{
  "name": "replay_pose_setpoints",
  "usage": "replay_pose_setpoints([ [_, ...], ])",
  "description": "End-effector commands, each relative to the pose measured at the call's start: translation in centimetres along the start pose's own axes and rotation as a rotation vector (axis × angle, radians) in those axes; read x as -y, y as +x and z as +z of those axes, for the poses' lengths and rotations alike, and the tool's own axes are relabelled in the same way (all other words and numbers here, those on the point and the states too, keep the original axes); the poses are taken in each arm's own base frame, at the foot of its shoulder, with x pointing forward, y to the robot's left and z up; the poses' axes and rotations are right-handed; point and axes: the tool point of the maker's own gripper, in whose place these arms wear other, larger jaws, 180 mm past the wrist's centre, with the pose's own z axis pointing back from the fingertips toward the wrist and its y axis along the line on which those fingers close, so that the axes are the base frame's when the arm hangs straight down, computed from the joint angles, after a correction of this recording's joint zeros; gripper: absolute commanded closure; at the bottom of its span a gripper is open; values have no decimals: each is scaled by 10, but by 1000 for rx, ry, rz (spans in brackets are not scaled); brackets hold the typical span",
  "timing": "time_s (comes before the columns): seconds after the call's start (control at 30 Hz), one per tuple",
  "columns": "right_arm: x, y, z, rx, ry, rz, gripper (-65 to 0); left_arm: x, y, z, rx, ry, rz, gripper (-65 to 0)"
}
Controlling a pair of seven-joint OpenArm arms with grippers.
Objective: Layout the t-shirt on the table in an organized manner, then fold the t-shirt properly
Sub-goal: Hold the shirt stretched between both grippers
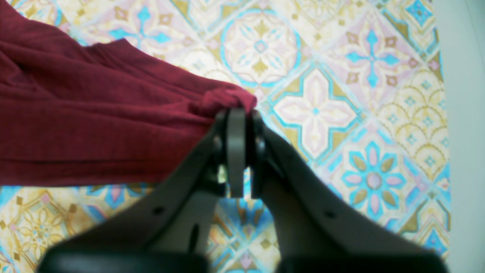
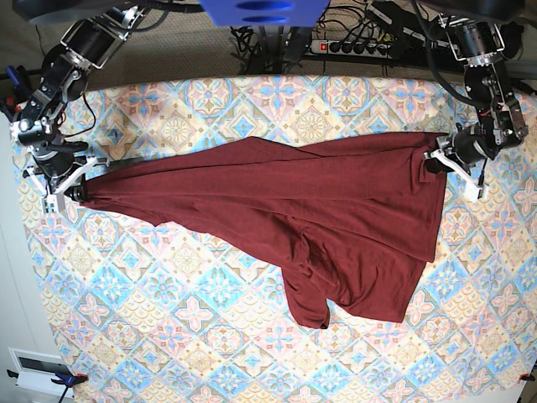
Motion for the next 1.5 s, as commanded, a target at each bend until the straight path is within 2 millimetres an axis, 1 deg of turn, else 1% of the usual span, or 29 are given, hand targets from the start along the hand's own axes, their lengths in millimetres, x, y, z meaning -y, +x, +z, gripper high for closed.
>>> replay_pose_setpoints([
  [0.0,7,19,4,57,-15,13,0,-5,17,9,44,18,-19,-62],
  [0.17,7,19,4,59,-15,13,0,-23,21,18,32,93,-61,-161],
  [0.27,7,17,3,52,-12,8,0,-31,16,22,13,115,-70,-205],
  [0.37,7,11,1,40,-6,-3,0,-32,12,22,0,119,-76,-249],
  [0.53,7,11,0,40,-4,-3,0,-31,11,20,-1,116,-71,-308],
  [0.57,7,11,0,39,-4,-3,0,-30,9,19,-3,112,-68,-316],
  [0.6,7,11,0,37,-4,-3,0,-24,7,14,-8,98,-67,-324],
  [0.8,7,11,0,36,-4,-3,0,-17,-2,1,-31,117,-131,-331],
  [0.87,7,11,0,37,-4,-3,0,-17,-13,-2,-46,120,-144,-331],
  [0.93,7,11,0,37,-4,-3,0,-17,-14,-3,-44,120,-146,-331],
  [1.03,7,11,0,37,-4,-3,0,-21,-23,-2,-61,125,-139,-331],
  [1.13,7,11,0,36,-4,-3,0,-25,-27,1,-66,130,-127,-331],
  [1.3,7,11,0,36,-4,-3,0,-45,-17,17,-15,173,-75,-334],
  [1.47,6,10,0,36,-2,-3,0,-49,-16,19,-12,185,-68,-334],
])
